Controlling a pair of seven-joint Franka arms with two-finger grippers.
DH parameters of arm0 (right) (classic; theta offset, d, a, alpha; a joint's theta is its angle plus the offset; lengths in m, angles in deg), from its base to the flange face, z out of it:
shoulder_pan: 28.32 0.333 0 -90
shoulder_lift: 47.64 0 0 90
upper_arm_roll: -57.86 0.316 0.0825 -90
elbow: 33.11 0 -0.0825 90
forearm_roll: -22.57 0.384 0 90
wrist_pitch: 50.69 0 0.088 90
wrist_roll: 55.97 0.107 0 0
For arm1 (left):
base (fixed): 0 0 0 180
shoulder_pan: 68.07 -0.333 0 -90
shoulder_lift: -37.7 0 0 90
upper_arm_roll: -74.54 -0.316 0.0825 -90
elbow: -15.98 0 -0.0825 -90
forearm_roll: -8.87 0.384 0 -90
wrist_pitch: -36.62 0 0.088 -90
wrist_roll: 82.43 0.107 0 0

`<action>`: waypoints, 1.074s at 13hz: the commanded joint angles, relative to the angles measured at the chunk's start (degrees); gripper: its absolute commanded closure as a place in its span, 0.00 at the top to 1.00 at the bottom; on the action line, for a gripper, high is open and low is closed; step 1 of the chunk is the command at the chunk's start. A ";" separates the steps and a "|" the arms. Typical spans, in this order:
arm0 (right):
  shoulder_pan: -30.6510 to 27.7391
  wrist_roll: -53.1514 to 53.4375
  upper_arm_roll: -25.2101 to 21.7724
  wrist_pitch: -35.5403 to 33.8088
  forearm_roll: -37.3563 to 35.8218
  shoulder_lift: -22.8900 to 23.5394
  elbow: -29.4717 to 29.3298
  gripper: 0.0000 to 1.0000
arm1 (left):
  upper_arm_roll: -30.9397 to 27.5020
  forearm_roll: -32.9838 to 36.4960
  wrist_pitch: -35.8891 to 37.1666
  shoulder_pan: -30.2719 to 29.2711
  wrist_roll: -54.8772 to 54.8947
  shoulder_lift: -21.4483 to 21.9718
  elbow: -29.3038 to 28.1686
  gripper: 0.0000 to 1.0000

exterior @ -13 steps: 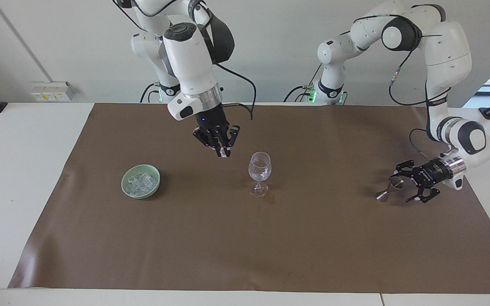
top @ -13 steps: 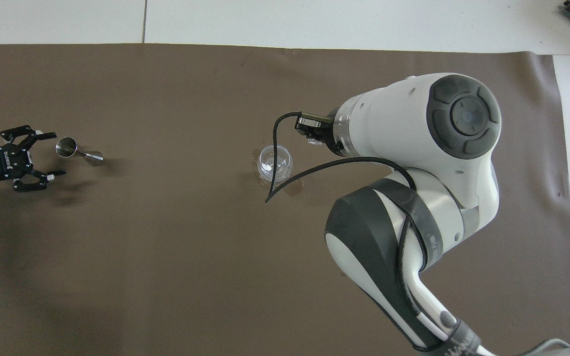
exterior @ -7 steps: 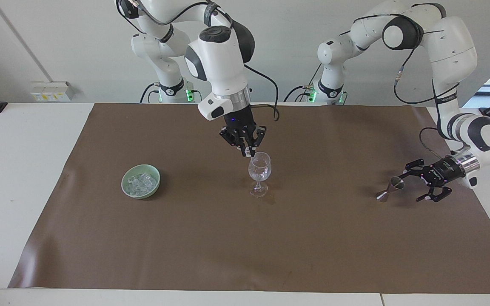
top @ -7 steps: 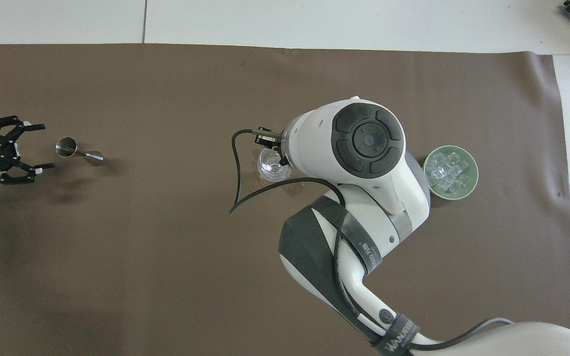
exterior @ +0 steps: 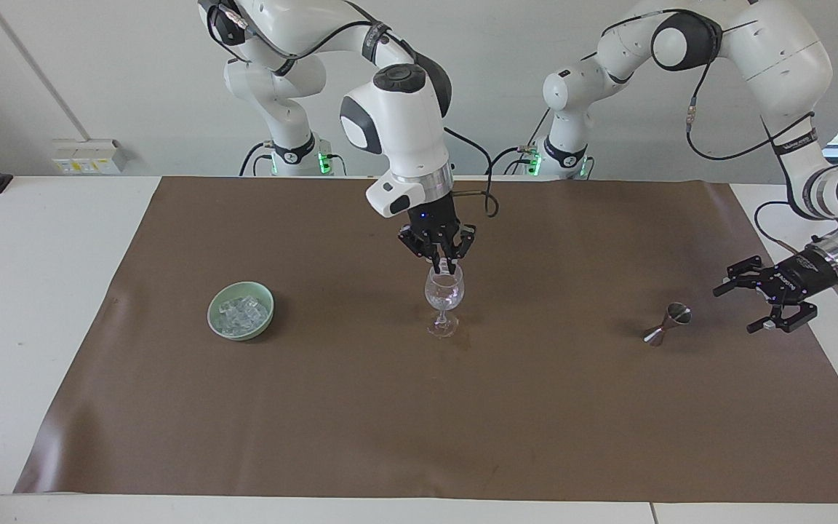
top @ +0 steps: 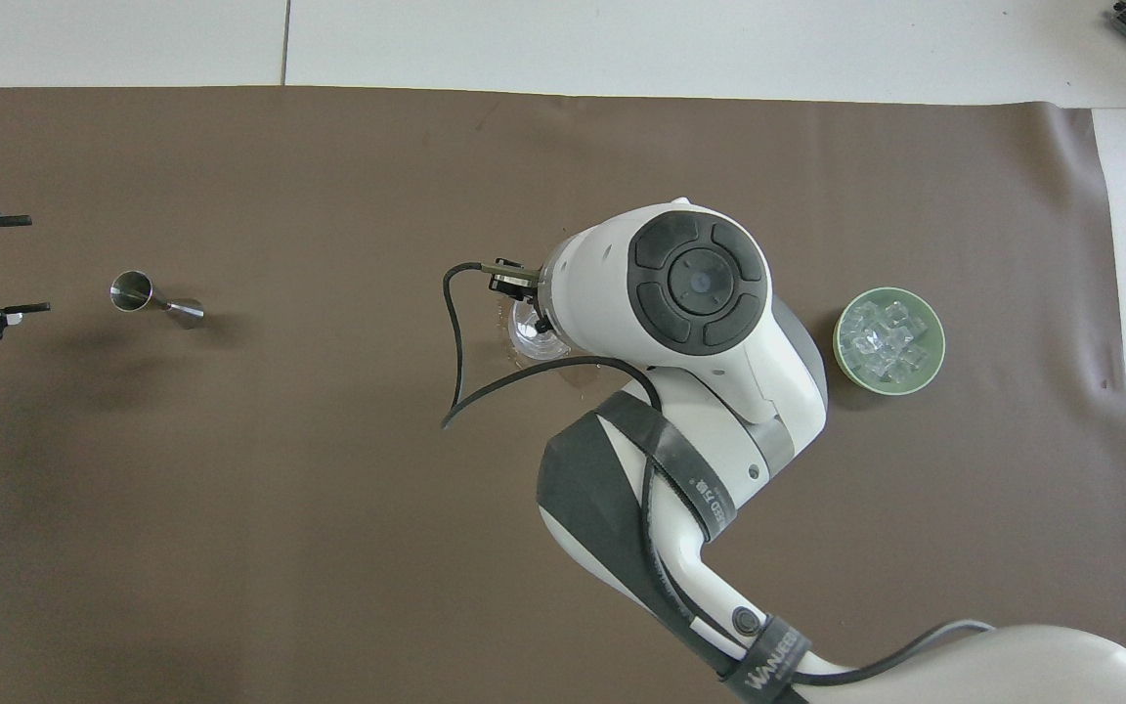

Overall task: Pour wine and add ice with both arms
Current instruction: 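Tilt the green cup over the glass with the right gripper while the left gripper withdraws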

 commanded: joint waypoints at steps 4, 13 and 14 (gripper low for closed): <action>-0.34 2.40 1.33 0.30 -2.01 1.82 -1.29 0.02 | -0.12 5.65 0.28 2.15 2.16 1.45 3.35 1.00; -0.16 2.84 1.42 1.44 -2.10 2.52 -1.20 0.44 | -0.39 24.03 -2.71 9.71 10.60 11.47 3.89 1.00; -0.16 2.84 1.42 1.35 -2.10 2.52 -1.20 0.48 | -0.47 24.21 -2.53 10.67 12.70 12.26 3.80 1.00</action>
